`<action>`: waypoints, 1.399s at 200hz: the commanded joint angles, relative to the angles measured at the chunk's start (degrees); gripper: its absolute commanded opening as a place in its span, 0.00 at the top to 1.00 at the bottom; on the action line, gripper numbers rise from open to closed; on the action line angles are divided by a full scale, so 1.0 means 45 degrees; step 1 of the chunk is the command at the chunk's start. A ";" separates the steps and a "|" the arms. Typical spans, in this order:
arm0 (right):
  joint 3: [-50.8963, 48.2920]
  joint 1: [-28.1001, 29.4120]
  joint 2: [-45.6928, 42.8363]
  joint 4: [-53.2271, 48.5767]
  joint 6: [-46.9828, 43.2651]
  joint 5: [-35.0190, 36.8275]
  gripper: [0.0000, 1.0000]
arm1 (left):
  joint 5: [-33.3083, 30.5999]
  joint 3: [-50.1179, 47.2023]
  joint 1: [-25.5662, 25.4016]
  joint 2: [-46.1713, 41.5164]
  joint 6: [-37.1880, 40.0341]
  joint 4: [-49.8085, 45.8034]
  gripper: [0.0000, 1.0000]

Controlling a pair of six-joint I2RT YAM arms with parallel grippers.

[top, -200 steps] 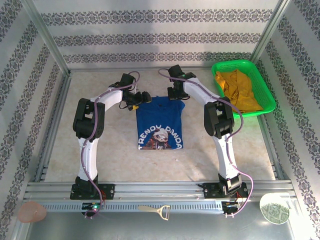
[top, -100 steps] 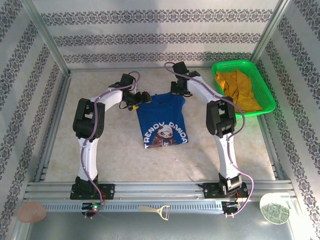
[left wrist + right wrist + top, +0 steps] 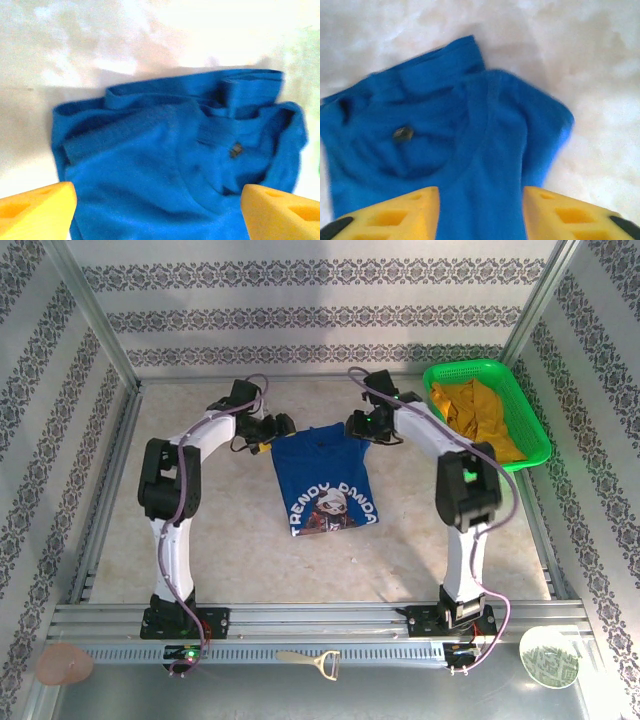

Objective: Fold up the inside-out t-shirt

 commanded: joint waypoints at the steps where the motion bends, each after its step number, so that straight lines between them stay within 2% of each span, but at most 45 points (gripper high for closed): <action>1: -0.2511 0.0065 -0.2199 0.0767 0.1317 -0.1094 0.65 | 0.0876 -0.1432 -0.0878 -0.2268 -0.0914 0.0193 0.14; 23: -0.5346 0.0390 -0.3527 0.1993 0.2491 -0.1843 0.81 | 0.1055 -0.4257 -0.2119 -0.3860 -0.2349 0.1956 0.14; 38: -0.6919 0.0673 -0.4057 0.2930 0.3201 -0.2222 0.87 | 0.0797 -0.6119 -0.2940 -0.4854 -0.3611 0.3730 0.13; 65: -0.9181 0.1200 -0.4280 0.4729 0.4431 -0.2892 0.92 | 0.0172 -0.8553 -0.4112 -0.5668 -0.4995 0.5927 0.13; 81: -1.0081 0.1427 -0.4363 0.5038 0.4750 -0.2493 0.93 | 0.0041 -0.9628 -0.4481 -0.5677 -0.5638 0.7090 0.12; 116: -1.1679 0.1570 -0.5116 0.4613 0.5365 -0.1667 0.93 | -0.0894 -1.1412 -0.4624 -0.6421 -0.5527 0.7201 0.12; 161: -1.3284 0.2224 -0.6960 0.3931 0.6944 -0.1246 0.93 | -0.1421 -1.2122 -0.4541 -0.8117 -0.4280 0.4846 0.10; 180: -1.3166 0.2272 -0.8114 0.3562 0.7248 -0.1043 0.88 | -0.1577 -1.1742 -0.4059 -0.8865 -0.3546 0.3739 0.07; 194: -1.2380 0.1934 -0.8794 0.2864 0.6765 -0.0562 0.82 | -0.1749 -1.1042 -0.3467 -0.9225 -0.2937 0.3031 0.03; 204: -1.1546 0.1389 -0.8949 0.2401 0.6175 -0.0304 0.72 | -0.1814 -1.0314 -0.2973 -0.9209 -0.2424 0.2595 0.00; 214: -1.0763 0.0652 -0.8754 0.2209 0.5449 -0.0261 0.55 | -0.1732 -0.9550 -0.2402 -0.8908 -0.2034 0.2483 0.00; 222: -1.0136 0.0067 -0.8336 0.2111 0.4864 -0.0231 0.41 | -0.1555 -0.9024 -0.1965 -0.8475 -0.1803 0.2509 0.00; 234: -0.9155 -0.0688 -0.7300 0.2413 0.3908 -0.0415 0.27 | -0.1211 -0.8036 -0.1411 -0.7522 -0.1477 0.2685 0.00; 252: -0.7307 -0.1476 -0.5163 0.2222 0.2640 -0.0835 0.18 | -0.0221 -0.6637 -0.0847 -0.5640 -0.1302 0.3257 0.00; 280: -0.5134 -0.2049 -0.2462 0.2612 0.1385 -0.1639 0.15 | 0.0478 -0.4128 -0.0845 -0.3067 -0.0752 0.3028 0.00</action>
